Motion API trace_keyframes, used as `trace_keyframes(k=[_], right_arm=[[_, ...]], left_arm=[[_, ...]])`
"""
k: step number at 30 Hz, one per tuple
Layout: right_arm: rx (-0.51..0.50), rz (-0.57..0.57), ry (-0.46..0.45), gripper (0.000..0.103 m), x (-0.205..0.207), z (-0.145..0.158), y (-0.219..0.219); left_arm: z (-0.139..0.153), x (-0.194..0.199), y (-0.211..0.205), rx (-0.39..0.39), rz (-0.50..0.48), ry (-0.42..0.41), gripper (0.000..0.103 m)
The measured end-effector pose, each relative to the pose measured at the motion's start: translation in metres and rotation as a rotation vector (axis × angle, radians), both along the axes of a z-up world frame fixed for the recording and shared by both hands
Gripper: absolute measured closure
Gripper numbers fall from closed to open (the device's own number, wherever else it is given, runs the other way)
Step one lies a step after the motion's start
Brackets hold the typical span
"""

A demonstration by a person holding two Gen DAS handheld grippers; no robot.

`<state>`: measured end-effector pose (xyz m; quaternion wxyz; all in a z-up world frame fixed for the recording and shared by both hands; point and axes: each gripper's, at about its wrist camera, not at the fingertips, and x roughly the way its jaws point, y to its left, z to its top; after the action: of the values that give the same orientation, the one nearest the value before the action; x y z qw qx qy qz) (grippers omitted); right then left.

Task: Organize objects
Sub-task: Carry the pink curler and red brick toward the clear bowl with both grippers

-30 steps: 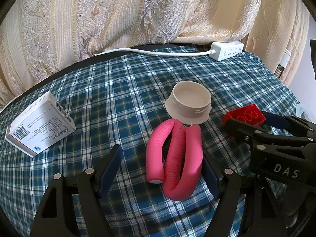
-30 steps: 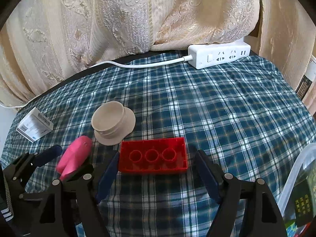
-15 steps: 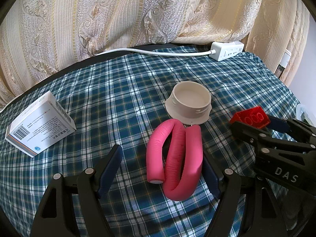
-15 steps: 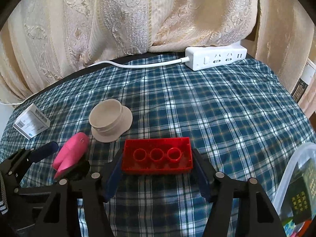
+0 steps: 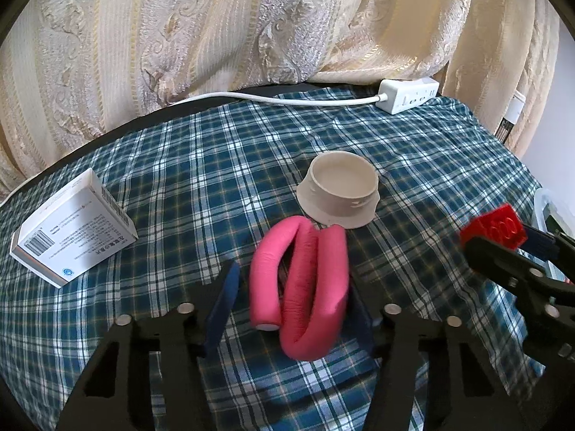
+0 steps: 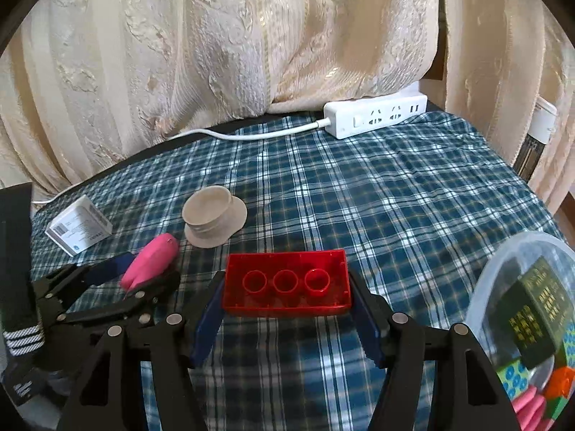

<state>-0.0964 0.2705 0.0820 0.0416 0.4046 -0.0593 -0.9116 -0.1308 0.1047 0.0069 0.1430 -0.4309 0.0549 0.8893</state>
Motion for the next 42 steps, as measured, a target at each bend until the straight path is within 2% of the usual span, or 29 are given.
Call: trace_keyframes(k=[2, 8, 13, 24, 30, 42], right_arm=[[-0.007, -0.010, 0.009, 0.035, 0.006, 0.003, 0.003], [-0.026, -0.039, 0.024, 0.035, 0.023, 0.008, 0.013], [-0.039, -0.061, 0.045, 0.035, 0.040, 0.013, 0.023], [-0.047, -0.133, 0.085, 0.035, 0.077, 0.025, 0.056], [-0.031, -0.181, 0.095, 0.035, 0.098, 0.028, 0.083], [-0.005, -0.352, 0.080, 0.035, 0.131, 0.025, 0.156]], left_arm=[[0.001, 0.000, 0.000, 0.002, 0.001, 0.003, 0.052], [0.001, 0.002, -0.001, 0.012, -0.007, -0.004, 0.054], [0.005, 0.002, -0.004, 0.064, -0.014, -0.029, 0.054], [0.025, 0.018, 0.010, 0.078, -0.075, 0.018, 0.054], [0.035, 0.031, 0.022, 0.081, -0.119, 0.041, 0.054], [0.048, 0.061, 0.046, 0.076, -0.196, 0.071, 0.054]])
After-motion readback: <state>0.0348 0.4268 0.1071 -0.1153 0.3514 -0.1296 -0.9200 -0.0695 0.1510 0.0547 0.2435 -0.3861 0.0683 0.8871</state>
